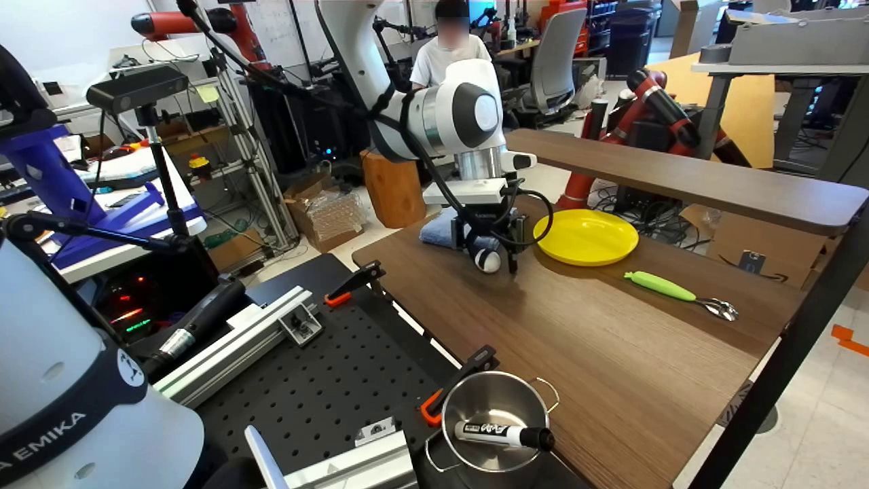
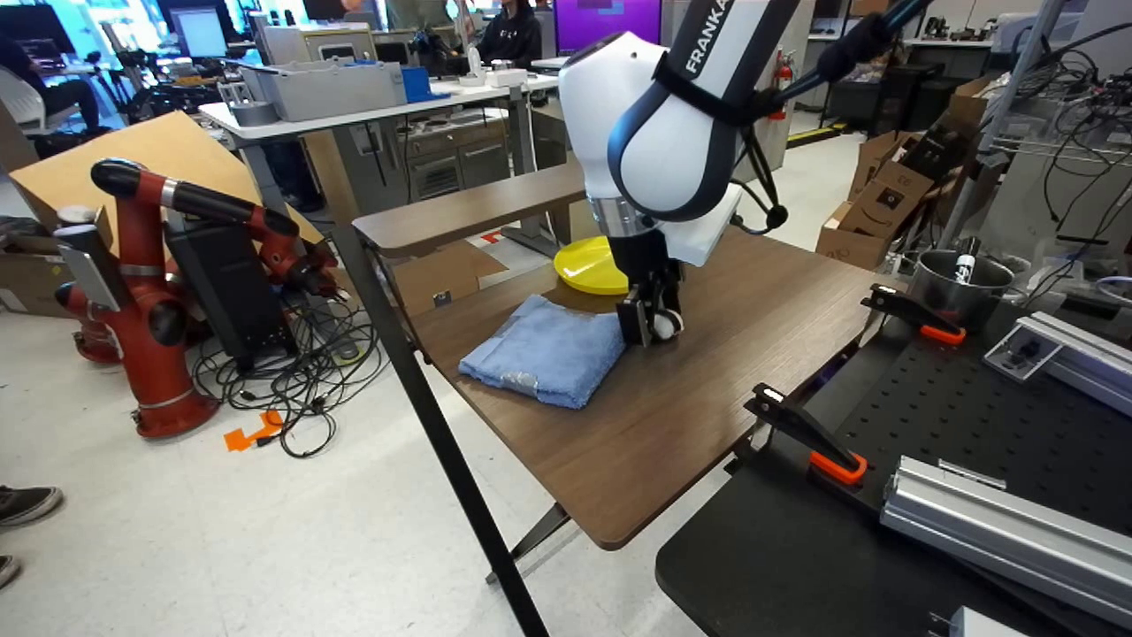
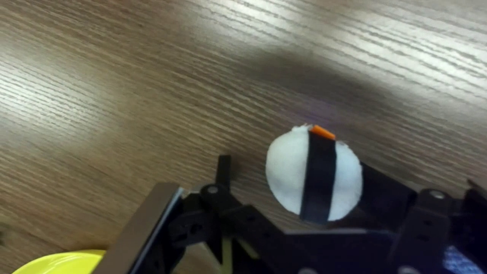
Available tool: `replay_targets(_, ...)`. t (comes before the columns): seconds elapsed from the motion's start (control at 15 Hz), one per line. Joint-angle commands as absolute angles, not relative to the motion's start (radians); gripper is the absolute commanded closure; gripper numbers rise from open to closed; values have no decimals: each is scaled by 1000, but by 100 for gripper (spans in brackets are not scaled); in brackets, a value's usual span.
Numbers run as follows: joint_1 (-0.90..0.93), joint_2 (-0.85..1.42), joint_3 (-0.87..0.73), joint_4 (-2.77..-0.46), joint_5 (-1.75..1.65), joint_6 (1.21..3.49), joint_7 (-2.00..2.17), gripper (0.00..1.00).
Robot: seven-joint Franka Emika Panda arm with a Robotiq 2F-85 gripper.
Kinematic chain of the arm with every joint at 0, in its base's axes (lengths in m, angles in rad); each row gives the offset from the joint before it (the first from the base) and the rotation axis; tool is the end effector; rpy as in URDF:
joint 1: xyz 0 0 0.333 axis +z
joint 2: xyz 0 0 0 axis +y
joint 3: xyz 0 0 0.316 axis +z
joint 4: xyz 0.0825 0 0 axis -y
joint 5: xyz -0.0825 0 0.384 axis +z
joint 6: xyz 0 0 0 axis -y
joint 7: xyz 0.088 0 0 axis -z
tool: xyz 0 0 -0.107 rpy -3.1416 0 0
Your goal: Place the plush toy next to the towel
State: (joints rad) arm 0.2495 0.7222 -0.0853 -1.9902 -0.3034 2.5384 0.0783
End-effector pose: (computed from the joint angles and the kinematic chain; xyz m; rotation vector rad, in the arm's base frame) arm 0.5659 0.0953 0.0811 2.8574 0.5319 -0.2184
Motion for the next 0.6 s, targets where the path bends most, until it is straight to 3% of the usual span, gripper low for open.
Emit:
replay_targets(0.0, 250, 733, -93, -1978, -327, 2542, 95, 0)
replay_targets(0.53, 220, 602, -74, -2085, -314, 2560, 64, 0)
